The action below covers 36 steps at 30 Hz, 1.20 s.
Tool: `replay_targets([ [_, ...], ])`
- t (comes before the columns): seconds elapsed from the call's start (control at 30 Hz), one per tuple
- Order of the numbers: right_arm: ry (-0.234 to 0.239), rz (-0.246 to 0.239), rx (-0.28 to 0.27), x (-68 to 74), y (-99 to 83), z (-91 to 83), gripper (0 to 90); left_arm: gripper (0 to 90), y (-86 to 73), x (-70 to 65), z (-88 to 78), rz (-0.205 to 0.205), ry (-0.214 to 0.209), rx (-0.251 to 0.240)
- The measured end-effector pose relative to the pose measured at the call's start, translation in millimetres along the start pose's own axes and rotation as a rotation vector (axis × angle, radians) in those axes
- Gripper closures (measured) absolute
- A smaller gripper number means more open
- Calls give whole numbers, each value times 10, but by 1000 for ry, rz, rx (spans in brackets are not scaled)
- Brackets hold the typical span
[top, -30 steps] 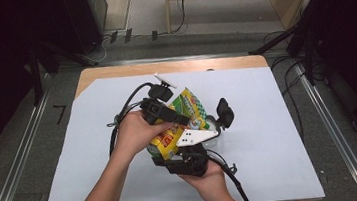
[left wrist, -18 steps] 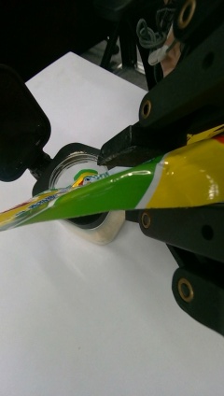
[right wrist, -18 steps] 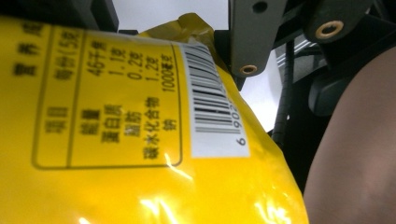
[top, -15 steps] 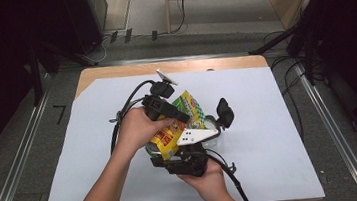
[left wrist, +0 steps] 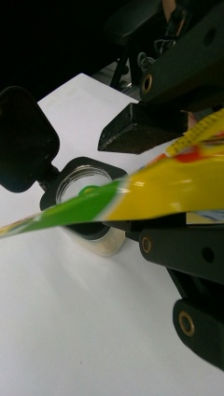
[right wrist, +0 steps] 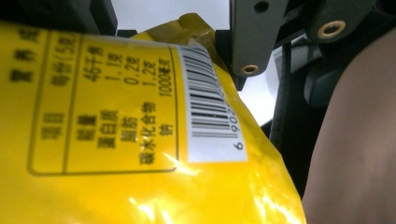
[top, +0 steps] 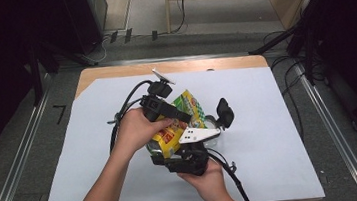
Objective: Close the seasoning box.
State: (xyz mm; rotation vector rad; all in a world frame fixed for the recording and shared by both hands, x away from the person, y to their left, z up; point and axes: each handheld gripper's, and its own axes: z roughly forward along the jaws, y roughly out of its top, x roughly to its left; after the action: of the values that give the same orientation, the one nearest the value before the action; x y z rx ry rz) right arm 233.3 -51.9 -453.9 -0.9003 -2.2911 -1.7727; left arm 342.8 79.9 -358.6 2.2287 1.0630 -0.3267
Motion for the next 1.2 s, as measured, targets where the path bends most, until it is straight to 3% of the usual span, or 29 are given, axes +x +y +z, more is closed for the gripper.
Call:
replay_targets([
  [0.17, -5, 18, -1, -35, -10, -24, 647, 631, -21, 4, -45, -8, -7, -7],
  [0.27, 1, 42, 0, -59, -12, -24, 650, 689, -32, -19, -75, 8, 32, -12],
  [0.33, 4, 38, 10, -58, -14, -13, 647, 746, -37, -47, -82, 29, 64, -4],
  [0.5, -9, 21, 29, -34, -14, 18, 635, 837, -42, -90, -87, 50, 97, -8],
  [1.07, -33, -44, 83, 15, -24, 80, 606, 857, -48, -168, -75, 60, 104, -3],
  [1.2, -27, -45, 90, 21, -18, 80, 626, 858, -45, -122, -66, 46, 67, -7],
])
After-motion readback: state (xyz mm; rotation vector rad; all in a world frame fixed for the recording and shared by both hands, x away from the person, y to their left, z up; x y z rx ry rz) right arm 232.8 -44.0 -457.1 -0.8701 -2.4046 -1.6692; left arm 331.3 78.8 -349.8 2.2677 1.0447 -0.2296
